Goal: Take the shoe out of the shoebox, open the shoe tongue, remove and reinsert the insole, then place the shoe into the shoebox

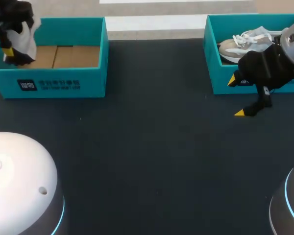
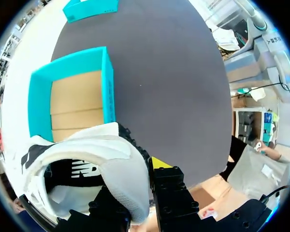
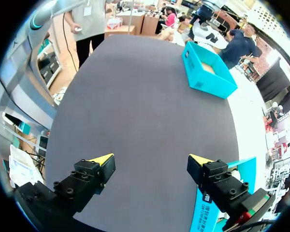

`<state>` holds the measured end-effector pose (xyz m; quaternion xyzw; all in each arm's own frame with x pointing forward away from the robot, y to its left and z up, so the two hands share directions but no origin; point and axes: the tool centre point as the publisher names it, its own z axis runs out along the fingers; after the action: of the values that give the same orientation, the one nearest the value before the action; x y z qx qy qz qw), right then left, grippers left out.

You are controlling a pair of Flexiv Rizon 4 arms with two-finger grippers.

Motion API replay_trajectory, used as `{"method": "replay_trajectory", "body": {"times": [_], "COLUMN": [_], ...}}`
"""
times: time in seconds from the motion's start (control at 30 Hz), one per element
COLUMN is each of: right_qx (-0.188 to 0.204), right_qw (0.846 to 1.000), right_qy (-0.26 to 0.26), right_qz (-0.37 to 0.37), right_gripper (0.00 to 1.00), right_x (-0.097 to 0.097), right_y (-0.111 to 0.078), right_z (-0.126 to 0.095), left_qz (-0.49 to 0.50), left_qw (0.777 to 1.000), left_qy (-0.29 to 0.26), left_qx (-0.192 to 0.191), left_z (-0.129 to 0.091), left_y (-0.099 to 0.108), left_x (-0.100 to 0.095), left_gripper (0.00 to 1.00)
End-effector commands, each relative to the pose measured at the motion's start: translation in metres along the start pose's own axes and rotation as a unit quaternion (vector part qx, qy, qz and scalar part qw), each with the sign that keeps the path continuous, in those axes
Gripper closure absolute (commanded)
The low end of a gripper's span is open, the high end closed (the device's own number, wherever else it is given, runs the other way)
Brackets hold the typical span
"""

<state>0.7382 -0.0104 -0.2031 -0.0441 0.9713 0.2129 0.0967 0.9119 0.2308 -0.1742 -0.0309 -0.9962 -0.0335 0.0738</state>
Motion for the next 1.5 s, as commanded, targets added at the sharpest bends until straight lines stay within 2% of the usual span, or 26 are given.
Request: {"method": "replay_trajectory", "body": {"times": [0.03, 0.3, 0.33, 0.97, 1.0, 1.03, 1.07, 1.2, 1.33, 1.5], "right_qx": [0.001, 0.001, 0.001, 0.001, 0.001, 0.001, 0.001, 0.001, 0.001, 0.001], "right_qw": [1.0, 1.0, 1.0, 1.0, 1.0, 1.0, 1.0, 1.0, 1.0, 1.0], "right_qy": [0.001, 0.001, 0.001, 0.001, 0.001, 0.001, 0.001, 0.001, 0.001, 0.001], "right_qz": [0.0, 0.0, 0.0, 0.0, 0.0, 0.0, 0.0, 0.0, 0.0, 0.0], "right_gripper": [0.0, 0.0, 0.0, 0.0, 0.0, 0.0, 0.0, 0.0, 0.0, 0.0], "right_x": [-0.001, -0.001, -0.001, -0.001, -0.001, -0.001, -0.001, -0.001, -0.001, -0.001], "right_y": [0.001, 0.001, 0.001, 0.001, 0.001, 0.001, 0.001, 0.001, 0.001, 0.001], "right_z": [0.002, 0.002, 0.002, 0.002, 0.002, 0.002, 0.002, 0.002, 0.002, 0.002], "left_qz": [-0.002, -0.009, -0.011, -0.011, -0.008, 0.007, 0.0, 0.013, 0.008, 0.1], "left_qw": [1.0, 1.0, 1.0, 1.0, 1.0, 1.0, 1.0, 0.999, 1.0, 0.995], "left_qy": [0.001, 0.01, 0.014, 0.014, 0.016, 0.018, 0.021, 0.017, 0.01, -0.006], "left_qx": [-0.007, -0.017, -0.009, -0.009, -0.003, -0.015, -0.008, -0.024, -0.016, -0.025], "left_z": [-0.001, 0.003, 0.003, 0.003, 0.002, 0.003, 0.004, 0.009, 0.01, 0.008], "left_y": [0.014, 0.031, 0.032, 0.032, 0.035, 0.037, 0.042, 0.053, 0.063, 0.068], "left_x": [-0.011, -0.034, -0.035, -0.035, -0.038, -0.04, -0.044, -0.058, -0.071, -0.079], "left_gripper": [1.0, 1.0, 1.0, 1.0, 1.0, 1.0, 1.0, 1.0, 1.0, 1.0]}}
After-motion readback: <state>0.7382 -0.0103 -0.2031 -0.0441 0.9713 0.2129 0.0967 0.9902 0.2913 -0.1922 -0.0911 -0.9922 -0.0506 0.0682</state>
